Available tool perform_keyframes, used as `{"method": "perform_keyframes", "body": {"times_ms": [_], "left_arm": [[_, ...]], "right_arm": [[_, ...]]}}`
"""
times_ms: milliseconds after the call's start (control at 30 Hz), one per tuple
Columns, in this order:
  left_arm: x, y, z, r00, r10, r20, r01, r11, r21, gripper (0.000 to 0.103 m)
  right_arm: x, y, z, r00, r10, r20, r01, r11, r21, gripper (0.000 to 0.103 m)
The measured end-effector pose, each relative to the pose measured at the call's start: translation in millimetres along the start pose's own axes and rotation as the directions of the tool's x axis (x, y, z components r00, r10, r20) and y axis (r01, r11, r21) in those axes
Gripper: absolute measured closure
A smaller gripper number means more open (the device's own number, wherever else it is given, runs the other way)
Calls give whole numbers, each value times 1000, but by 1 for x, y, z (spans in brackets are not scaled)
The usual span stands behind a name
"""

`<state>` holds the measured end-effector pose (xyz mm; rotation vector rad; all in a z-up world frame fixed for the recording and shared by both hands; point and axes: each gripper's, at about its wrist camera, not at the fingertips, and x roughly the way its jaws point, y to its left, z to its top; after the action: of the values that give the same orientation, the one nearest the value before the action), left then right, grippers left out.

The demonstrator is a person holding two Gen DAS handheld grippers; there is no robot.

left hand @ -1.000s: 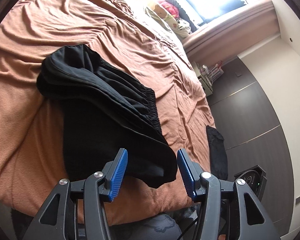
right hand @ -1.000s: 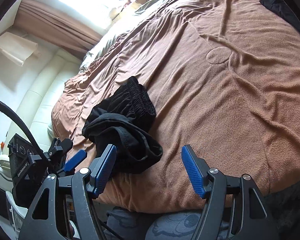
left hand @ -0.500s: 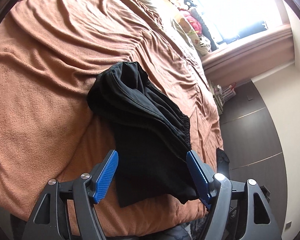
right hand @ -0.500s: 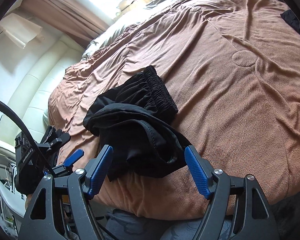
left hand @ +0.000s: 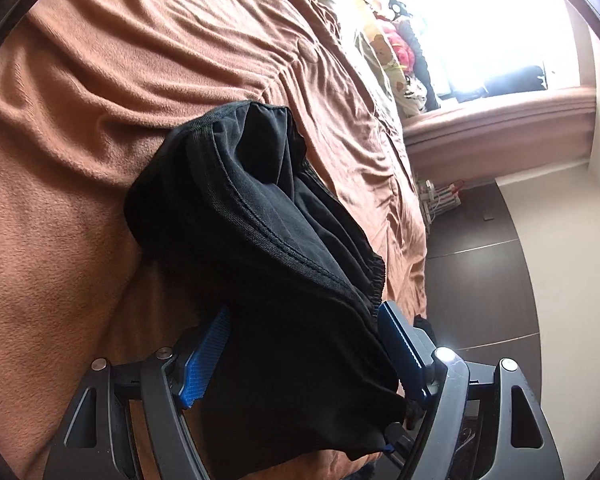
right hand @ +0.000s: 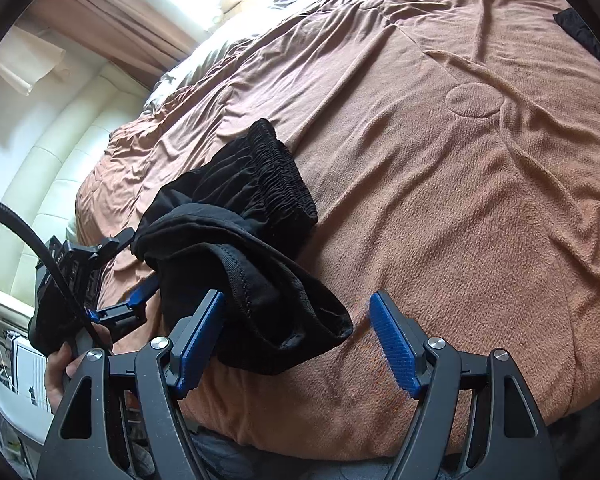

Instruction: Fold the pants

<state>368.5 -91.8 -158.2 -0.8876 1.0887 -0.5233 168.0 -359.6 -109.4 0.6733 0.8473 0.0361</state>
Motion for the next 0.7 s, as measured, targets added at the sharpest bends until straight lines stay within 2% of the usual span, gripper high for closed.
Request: {"method": "perform_keyframes", "body": {"times_ms": [100, 200, 267, 333, 400, 467, 533, 633, 700], "left_arm": [[1, 0, 4, 999, 4, 40, -3, 1000, -11, 26], [-5, -4, 14, 994, 60, 93, -60, 998, -2, 28], [-11, -9, 21, 989, 81, 124, -84, 996, 18, 40], [-12, -12, 31, 984, 115, 136, -120, 992, 30, 58], [-11, -15, 40, 980, 147, 137, -153, 988, 36, 89], [-12, -24, 47, 977, 149, 151, -159, 986, 56, 95], [-14, -39, 53, 973, 152, 172, -170, 981, 93, 96], [-10, -61, 60, 975, 140, 175, -166, 976, 140, 96], [-4, -76, 64, 975, 137, 173, -167, 970, 174, 96]], "right_arm": [[3, -2, 1, 1000, 15, -3, -15, 1000, 9, 30], [5, -1, 0, 1000, 20, -7, -20, 1000, 3, 30], [7, -1, 0, 1000, 24, -7, -24, 1000, -4, 30], [8, 0, -1, 1000, 27, -2, -28, 1000, -15, 30], [9, 0, -1, 1000, 29, 2, -29, 999, -23, 30], [10, 1, -2, 999, 43, 2, -43, 999, -33, 42], [11, 2, -2, 998, 55, -9, -56, 998, -43, 66], [11, 0, -3, 998, 57, -13, -57, 997, -54, 85], [11, -1, -3, 997, 72, -17, -72, 996, -47, 89]]}}
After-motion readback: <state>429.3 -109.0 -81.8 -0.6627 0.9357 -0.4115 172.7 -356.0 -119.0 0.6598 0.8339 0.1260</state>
